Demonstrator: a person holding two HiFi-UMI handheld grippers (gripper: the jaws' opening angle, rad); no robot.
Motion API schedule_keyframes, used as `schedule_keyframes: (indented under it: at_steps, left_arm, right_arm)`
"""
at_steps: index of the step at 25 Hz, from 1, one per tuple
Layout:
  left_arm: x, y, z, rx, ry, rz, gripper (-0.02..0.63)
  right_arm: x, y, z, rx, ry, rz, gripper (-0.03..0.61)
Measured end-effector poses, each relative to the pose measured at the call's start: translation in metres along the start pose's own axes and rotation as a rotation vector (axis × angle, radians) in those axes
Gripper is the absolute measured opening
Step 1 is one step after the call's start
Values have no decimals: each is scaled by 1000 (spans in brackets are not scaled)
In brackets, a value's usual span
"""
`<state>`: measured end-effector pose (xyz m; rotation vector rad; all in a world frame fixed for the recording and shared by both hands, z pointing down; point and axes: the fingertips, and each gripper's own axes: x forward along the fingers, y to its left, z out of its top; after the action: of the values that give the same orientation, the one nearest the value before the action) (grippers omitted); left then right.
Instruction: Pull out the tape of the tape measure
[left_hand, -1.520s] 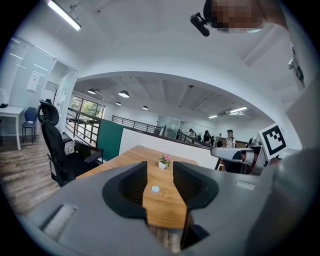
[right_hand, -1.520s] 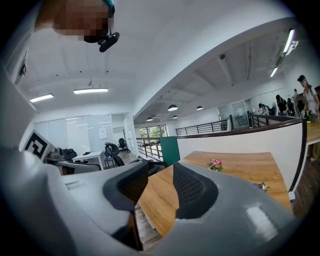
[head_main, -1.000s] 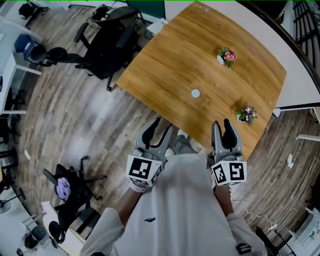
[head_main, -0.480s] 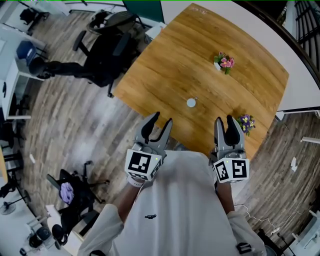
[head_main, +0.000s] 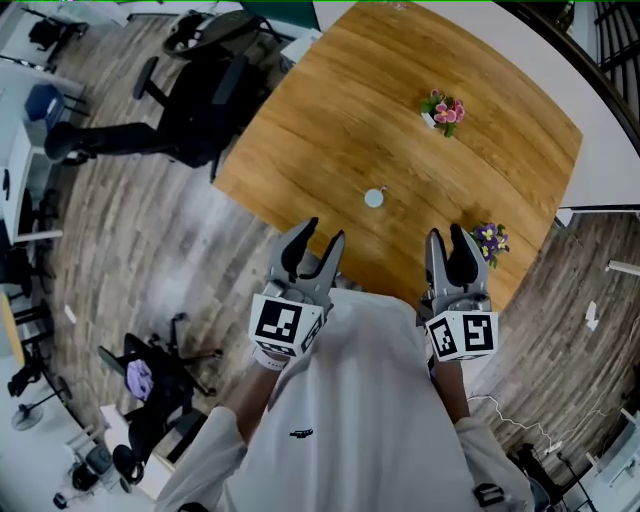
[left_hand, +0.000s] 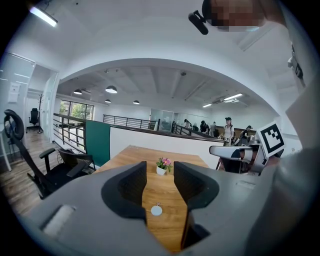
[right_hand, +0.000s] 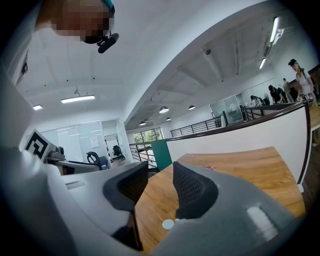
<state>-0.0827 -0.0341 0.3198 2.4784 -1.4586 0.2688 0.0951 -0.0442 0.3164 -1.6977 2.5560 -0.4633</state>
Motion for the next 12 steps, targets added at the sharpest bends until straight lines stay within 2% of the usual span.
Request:
schedule_keyframes:
  at_steps: [7, 12]
  left_arm:
    - [28, -6, -9, 30, 57, -38, 164]
    - [43, -11, -35, 40, 121, -74, 164]
  right_arm:
    - [13, -8, -6, -20, 31, 27, 163]
    - [17, -20, -19, -4, 64, 11, 163]
